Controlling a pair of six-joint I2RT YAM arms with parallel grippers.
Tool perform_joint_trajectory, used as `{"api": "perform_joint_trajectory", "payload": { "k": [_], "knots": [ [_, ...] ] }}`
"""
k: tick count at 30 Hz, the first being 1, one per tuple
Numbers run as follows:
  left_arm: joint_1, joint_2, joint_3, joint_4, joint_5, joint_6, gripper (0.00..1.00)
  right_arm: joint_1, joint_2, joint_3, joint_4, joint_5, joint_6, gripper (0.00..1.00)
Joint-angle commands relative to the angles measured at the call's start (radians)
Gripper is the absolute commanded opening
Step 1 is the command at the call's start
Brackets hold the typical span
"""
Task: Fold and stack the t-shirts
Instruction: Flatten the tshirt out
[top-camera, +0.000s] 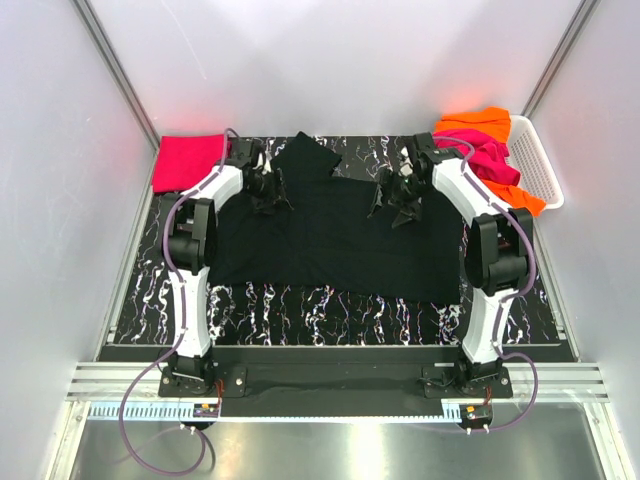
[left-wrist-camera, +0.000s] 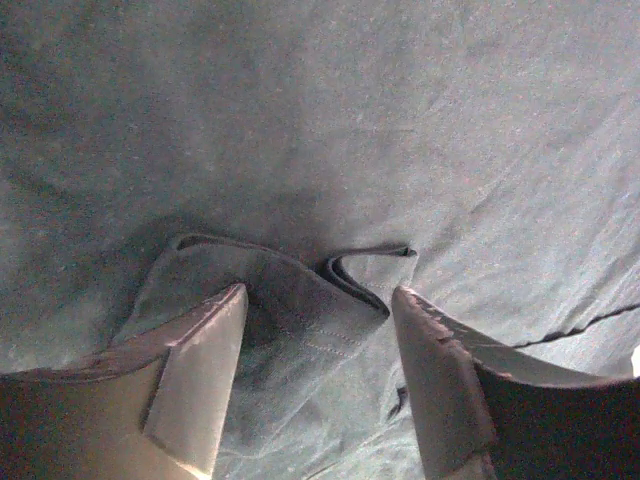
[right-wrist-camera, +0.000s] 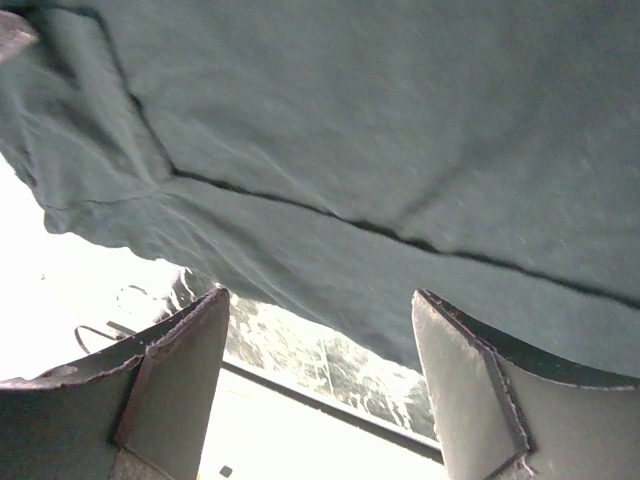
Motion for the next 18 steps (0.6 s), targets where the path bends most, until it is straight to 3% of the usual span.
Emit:
{"api": "perform_joint_trajectory", "payload": {
  "k": [1,2,3,4,6,12,18],
  "knots": [
    [-0.003,-0.012,0.043,-0.016,-0.018,0.02,0.59,-0.014,-0.085,-0.06,0.038,-0.008,0.005,0.8],
    [-0.003,-0.015,0.043,-0.021,-0.032,0.018,0.53,-0.019,-0.099,-0.068,0.041,-0.005,0.008,0.8],
    [-0.003,-0.019,0.046,-0.033,-0.043,0.02,0.38,-0.019,-0.105,-0.072,0.043,-0.003,0.009,0.79],
    [-0.005,-0.029,0.043,-0.038,-0.055,0.02,0.29,-0.02,-0.111,-0.072,0.044,0.0,0.011,0.8],
    [-0.009,-0.071,0.031,-0.042,-0.092,0.021,0.19,-0.022,-0.119,-0.068,0.047,0.006,0.011,0.79],
    [-0.034,-0.266,-0.089,-0.073,-0.141,0.005,0.01,-0.027,-0.125,-0.077,0.047,0.004,0.038,0.79],
    [-0.077,-0.594,-0.376,-0.074,-0.178,-0.066,0.0,-0.027,-0.156,-0.141,0.049,-0.005,0.066,0.79]
  ]
}}
